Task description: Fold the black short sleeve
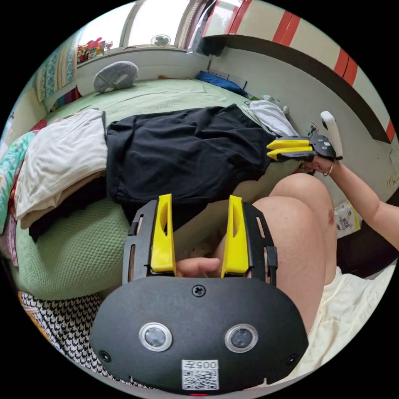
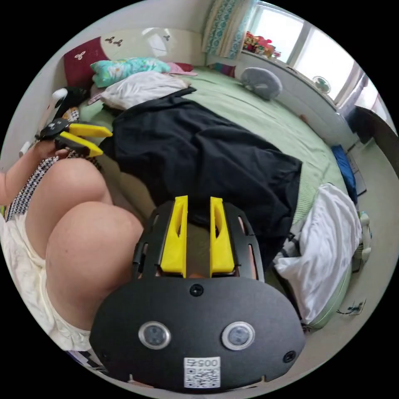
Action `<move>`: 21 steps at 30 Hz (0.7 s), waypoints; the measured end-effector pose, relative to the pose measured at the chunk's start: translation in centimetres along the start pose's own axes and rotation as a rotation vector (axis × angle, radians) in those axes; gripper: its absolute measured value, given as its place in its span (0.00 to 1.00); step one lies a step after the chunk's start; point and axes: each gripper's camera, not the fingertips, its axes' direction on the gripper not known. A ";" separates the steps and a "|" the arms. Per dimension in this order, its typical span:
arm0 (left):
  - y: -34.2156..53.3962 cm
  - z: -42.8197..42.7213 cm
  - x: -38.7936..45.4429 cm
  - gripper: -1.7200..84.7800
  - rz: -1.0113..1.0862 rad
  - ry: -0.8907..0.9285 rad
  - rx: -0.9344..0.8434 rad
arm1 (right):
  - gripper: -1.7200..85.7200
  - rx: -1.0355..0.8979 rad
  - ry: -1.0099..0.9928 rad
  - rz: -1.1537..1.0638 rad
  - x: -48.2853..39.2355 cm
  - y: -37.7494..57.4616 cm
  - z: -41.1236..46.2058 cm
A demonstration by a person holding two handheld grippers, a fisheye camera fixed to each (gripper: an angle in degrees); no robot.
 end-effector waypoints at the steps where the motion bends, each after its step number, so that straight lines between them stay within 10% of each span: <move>1: -0.2 0.2 0.7 0.23 0.006 -0.012 0.005 | 0.11 -0.017 0.003 -0.030 -0.6 0.1 0.4; 21: -1.6 4.0 5.3 0.23 0.122 -0.176 -0.024 | 0.00 -0.154 -0.022 -0.089 2.0 -2.0 -1.5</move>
